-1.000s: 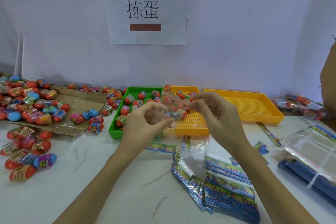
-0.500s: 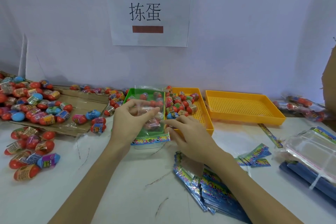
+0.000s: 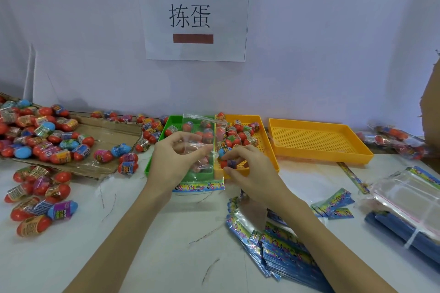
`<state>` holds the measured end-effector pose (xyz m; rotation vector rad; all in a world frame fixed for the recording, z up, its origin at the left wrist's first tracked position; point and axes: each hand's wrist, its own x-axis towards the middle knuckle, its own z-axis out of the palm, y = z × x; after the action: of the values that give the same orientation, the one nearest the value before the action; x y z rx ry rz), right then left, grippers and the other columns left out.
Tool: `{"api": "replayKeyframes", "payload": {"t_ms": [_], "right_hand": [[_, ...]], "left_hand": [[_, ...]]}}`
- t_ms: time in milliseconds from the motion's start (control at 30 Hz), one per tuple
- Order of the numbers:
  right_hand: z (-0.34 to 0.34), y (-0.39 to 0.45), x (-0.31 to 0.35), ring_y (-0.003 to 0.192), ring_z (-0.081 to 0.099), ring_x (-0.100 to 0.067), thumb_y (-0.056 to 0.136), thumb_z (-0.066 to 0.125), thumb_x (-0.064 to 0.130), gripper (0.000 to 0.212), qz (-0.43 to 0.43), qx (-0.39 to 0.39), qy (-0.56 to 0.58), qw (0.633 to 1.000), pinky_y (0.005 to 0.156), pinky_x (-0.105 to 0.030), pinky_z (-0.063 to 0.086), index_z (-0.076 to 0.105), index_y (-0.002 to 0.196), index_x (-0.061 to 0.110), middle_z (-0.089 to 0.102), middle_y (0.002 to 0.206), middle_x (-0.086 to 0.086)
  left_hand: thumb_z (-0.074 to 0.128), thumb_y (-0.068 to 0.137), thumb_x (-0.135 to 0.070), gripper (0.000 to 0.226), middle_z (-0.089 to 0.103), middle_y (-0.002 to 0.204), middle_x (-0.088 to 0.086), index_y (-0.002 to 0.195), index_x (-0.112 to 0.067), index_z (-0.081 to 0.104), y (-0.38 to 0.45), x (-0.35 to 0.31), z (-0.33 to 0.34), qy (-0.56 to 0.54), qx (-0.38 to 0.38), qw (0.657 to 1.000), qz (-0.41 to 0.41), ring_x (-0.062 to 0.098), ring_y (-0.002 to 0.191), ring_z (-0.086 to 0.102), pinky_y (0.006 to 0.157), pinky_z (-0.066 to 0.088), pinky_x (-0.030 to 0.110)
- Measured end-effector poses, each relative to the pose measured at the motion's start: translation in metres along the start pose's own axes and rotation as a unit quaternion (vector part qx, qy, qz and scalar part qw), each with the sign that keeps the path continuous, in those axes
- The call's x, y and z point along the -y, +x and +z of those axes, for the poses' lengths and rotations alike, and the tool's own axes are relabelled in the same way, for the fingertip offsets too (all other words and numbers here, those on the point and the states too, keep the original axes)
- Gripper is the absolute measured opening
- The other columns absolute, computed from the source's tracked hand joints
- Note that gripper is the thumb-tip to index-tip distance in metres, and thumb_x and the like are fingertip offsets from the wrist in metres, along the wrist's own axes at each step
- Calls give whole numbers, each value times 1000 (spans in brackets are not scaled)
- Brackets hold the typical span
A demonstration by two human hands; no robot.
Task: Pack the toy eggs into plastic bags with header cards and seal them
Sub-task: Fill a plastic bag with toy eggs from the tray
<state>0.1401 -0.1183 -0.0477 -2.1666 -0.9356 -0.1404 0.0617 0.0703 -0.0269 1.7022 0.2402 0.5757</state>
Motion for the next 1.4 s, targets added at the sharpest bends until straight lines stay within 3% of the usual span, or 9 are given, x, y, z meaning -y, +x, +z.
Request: {"api": "replayKeyframes", "payload": {"t_ms": [133, 333, 533, 667, 833, 933, 1100, 1300, 1400], "right_hand": [[-1, 0, 1, 92, 54, 2, 99, 67, 20, 12, -16, 2, -22, 1000, 78, -2, 38, 67, 111, 20, 60, 106, 11], [1, 2, 0, 97, 55, -6, 98, 69, 22, 29, 11, 5, -10, 1000, 82, -1, 39, 68, 127, 21, 55, 114, 5], [-14, 5, -2, 99, 63, -3, 91, 79, 28, 23, 73, -164, 101, 979, 87, -11, 50, 75, 112, 20, 63, 111, 4], [-34, 5, 3, 103, 68, -10, 95, 74, 24, 21, 39, -245, 187, 951, 85, -21, 57, 66, 115, 23, 68, 113, 2], [-44, -2, 14, 87, 66, -13, 92, 77, 16, 32, -99, -199, 79, 972, 77, -22, 55, 69, 122, 21, 62, 109, 2], [-42, -5, 16, 90, 62, -13, 93, 75, 8, 40, -123, -152, 14, 981, 83, -18, 52, 70, 129, 22, 55, 115, -1], [-43, -9, 20, 105, 59, -11, 97, 68, 6, 38, -134, -131, 8, 982, 93, -13, 48, 70, 131, 23, 58, 119, -2], [-47, -10, 25, 93, 69, -6, 90, 78, 9, 34, -144, -104, 50, 983, 83, -23, 59, 69, 121, 16, 71, 107, 6], [-44, -10, 25, 96, 71, -8, 91, 77, 8, 25, -134, -76, 69, 986, 85, -23, 60, 72, 115, 14, 69, 109, 4]], "left_hand": [[90, 79, -21, 30, 80, 82, 0, 104, -19, 74, 0, 1, 2, 3, 2, 1000, 2, 17, 72, 78, 56, 59, 22], [90, 77, -21, 33, 80, 82, 1, 105, -16, 73, 0, 1, 4, 9, 12, 1000, 14, 19, 69, 77, 55, 58, 22], [90, 76, -23, 34, 80, 82, 0, 105, -17, 74, -2, 1, 7, 15, 30, 999, 19, 20, 67, 77, 57, 57, 21], [91, 76, -21, 36, 80, 86, -1, 106, -17, 73, -5, -1, 11, 15, 69, 997, 19, 20, 70, 78, 62, 60, 22], [91, 76, -26, 41, 80, 93, -1, 111, -22, 71, -15, -2, 22, 48, 160, 983, 78, 26, 74, 78, 64, 65, 38], [89, 76, -36, 51, 80, 95, -5, 121, -28, 67, -19, -2, 25, 60, 179, 977, 98, 21, 74, 77, 61, 64, 41], [88, 75, -37, 54, 79, 92, -7, 123, -30, 64, -17, -1, 24, 64, 160, 980, 98, 17, 67, 75, 59, 63, 33], [83, 84, -35, 39, 77, 88, -10, 119, -28, 68, -18, -2, 25, 60, 148, 980, 120, 13, 67, 74, 55, 60, 30], [80, 88, -35, 32, 68, 73, -18, 117, -25, 70, -19, -3, 25, 80, 137, 976, 151, 5, 57, 65, 54, 51, 16]]}}
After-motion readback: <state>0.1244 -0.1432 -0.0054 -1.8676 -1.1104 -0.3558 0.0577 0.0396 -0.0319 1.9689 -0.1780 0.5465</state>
